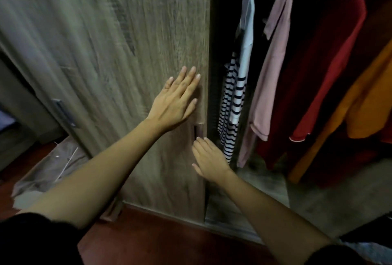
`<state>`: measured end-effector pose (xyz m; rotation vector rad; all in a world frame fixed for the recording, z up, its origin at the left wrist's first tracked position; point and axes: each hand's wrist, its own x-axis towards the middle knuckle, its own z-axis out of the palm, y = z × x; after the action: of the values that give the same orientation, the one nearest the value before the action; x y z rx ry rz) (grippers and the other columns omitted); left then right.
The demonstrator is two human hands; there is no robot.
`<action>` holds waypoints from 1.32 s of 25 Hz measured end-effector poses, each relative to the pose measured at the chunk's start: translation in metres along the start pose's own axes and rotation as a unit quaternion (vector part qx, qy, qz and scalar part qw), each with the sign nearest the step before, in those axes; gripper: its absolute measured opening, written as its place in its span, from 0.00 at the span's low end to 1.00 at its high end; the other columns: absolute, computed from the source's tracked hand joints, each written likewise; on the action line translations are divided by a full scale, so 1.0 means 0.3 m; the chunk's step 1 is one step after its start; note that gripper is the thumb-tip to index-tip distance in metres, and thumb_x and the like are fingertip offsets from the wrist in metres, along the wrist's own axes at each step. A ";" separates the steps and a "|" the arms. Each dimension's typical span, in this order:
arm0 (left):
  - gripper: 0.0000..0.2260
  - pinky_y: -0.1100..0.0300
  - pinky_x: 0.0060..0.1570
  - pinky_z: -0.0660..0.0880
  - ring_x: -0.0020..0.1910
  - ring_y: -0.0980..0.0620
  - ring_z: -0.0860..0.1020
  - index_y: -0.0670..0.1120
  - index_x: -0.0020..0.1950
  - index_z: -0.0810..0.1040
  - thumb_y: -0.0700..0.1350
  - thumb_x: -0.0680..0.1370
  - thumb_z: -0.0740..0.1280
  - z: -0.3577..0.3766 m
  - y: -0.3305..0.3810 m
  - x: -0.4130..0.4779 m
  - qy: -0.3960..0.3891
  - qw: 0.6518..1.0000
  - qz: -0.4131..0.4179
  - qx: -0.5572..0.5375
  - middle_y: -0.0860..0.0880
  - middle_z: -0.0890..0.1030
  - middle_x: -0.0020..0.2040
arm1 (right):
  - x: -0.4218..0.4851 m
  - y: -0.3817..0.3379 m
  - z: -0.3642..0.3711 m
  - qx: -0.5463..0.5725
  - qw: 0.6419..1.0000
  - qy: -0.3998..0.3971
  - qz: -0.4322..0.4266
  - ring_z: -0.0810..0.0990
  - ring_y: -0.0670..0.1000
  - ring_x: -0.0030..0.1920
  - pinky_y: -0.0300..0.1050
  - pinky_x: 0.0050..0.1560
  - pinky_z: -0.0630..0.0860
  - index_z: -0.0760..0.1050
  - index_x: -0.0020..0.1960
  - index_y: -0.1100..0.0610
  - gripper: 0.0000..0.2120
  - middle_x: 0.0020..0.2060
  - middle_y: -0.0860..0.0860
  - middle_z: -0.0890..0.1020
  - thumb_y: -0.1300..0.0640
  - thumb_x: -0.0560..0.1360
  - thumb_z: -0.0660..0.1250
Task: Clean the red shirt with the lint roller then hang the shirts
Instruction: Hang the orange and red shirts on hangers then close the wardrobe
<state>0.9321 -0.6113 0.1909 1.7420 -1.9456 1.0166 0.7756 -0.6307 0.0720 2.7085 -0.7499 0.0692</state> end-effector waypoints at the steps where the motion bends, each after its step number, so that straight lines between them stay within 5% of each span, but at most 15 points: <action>1: 0.25 0.52 0.71 0.50 0.73 0.47 0.54 0.41 0.74 0.59 0.51 0.80 0.52 0.006 -0.021 -0.001 -0.012 1.000 0.016 0.011 0.41 0.62 0.74 | 0.021 0.001 0.004 -0.040 0.999 -0.028 -0.012 0.66 0.56 0.71 0.51 0.73 0.58 0.67 0.69 0.62 0.30 0.67 0.58 0.72 0.43 0.75 0.60; 3: 0.25 0.49 0.70 0.53 0.73 0.46 0.53 0.41 0.74 0.60 0.51 0.79 0.52 0.015 -0.061 -0.002 -0.031 0.999 0.033 0.018 0.41 0.62 0.74 | 0.057 -0.001 0.007 -0.091 0.994 -0.049 -0.025 0.56 0.59 0.74 0.53 0.75 0.49 0.58 0.72 0.64 0.26 0.72 0.60 0.63 0.50 0.79 0.53; 8: 0.27 0.49 0.69 0.52 0.73 0.46 0.51 0.40 0.74 0.58 0.52 0.78 0.51 0.028 -0.084 -0.001 -0.056 0.997 0.051 -0.006 0.43 0.55 0.75 | 0.097 -0.007 -0.011 -0.224 0.969 -0.082 -0.057 0.55 0.59 0.74 0.53 0.76 0.46 0.56 0.74 0.62 0.23 0.73 0.58 0.61 0.55 0.81 0.49; 15: 0.29 0.49 0.68 0.55 0.73 0.43 0.61 0.40 0.74 0.59 0.53 0.76 0.52 0.008 -0.106 0.007 -0.067 0.991 0.107 0.049 0.40 0.62 0.74 | 0.145 -0.014 -0.048 -0.243 0.961 -0.118 -0.058 0.60 0.56 0.70 0.51 0.75 0.50 0.58 0.73 0.60 0.24 0.71 0.55 0.63 0.55 0.79 0.55; 21: 0.28 0.49 0.68 0.63 0.73 0.45 0.63 0.42 0.74 0.60 0.51 0.75 0.52 0.022 -0.050 0.045 -0.031 0.986 0.149 0.065 0.43 0.64 0.74 | 0.077 0.062 -0.051 -0.230 0.964 -0.097 -0.089 0.59 0.58 0.70 0.50 0.75 0.52 0.54 0.74 0.64 0.23 0.71 0.56 0.61 0.58 0.81 0.48; 33: 0.28 0.52 0.70 0.52 0.73 0.48 0.60 0.43 0.74 0.60 0.44 0.73 0.54 0.080 0.372 0.284 0.043 0.962 0.266 0.034 0.44 0.64 0.74 | -0.324 0.371 0.014 -0.260 0.956 -0.134 0.008 0.67 0.53 0.67 0.48 0.73 0.56 0.65 0.71 0.58 0.21 0.67 0.50 0.68 0.56 0.79 0.52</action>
<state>0.8136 -0.6900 0.1999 1.1918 -2.4059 1.3145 0.6351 -0.6741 0.0886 2.2259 -0.7368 -0.4390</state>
